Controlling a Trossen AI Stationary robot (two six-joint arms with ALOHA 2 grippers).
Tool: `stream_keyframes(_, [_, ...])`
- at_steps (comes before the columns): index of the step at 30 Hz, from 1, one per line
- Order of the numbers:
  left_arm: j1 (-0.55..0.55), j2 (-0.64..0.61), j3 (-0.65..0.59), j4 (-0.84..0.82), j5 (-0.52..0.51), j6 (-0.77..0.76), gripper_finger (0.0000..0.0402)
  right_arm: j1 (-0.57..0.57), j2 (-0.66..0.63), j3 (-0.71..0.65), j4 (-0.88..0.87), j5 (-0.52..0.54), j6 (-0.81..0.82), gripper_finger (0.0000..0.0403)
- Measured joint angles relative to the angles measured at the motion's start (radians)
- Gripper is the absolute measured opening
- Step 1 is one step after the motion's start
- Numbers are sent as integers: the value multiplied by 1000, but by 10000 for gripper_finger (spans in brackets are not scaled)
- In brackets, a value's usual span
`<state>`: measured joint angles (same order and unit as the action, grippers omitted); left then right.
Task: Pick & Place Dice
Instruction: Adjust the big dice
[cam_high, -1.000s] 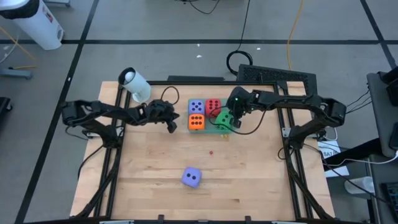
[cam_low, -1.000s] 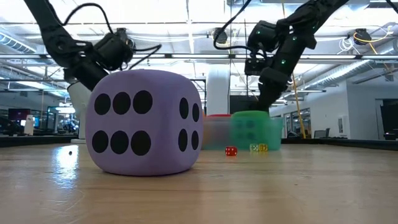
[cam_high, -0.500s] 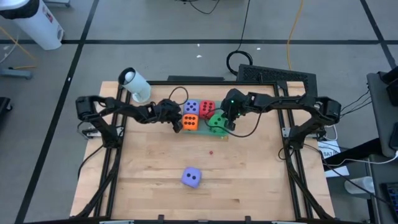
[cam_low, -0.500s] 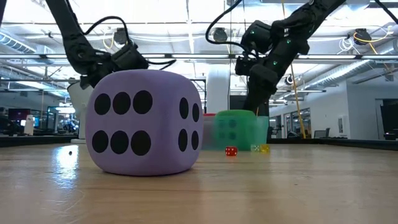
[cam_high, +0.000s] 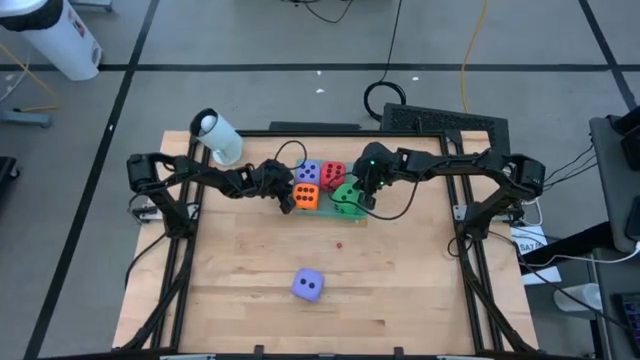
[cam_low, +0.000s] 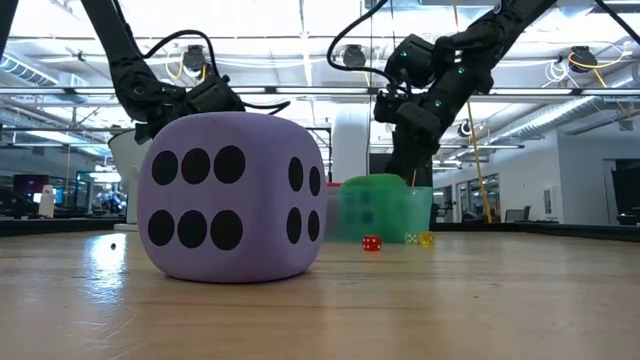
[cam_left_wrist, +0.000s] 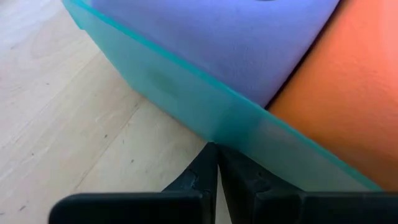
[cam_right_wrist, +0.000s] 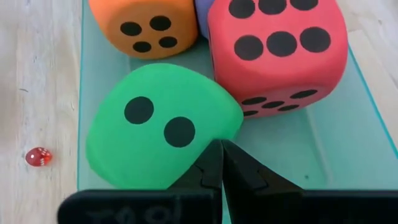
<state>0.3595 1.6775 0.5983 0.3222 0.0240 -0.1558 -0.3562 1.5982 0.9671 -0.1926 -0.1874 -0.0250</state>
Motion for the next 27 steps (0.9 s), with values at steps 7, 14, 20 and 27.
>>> stream_keyframes(7, [-1,1,4,-5,-17,-5,25,11,8,4,75,-140,39,0])
stream_keyframes(14, [-5,1,9,-10,2,-3,25,21,-22,7,105,-142,51,0])
stream_keyframes(20, [-16,1,13,17,31,6,26,17,-53,6,140,-115,48,0])
stream_keyframes(27, [-26,1,11,29,27,16,26,34,-54,6,159,-155,69,0])
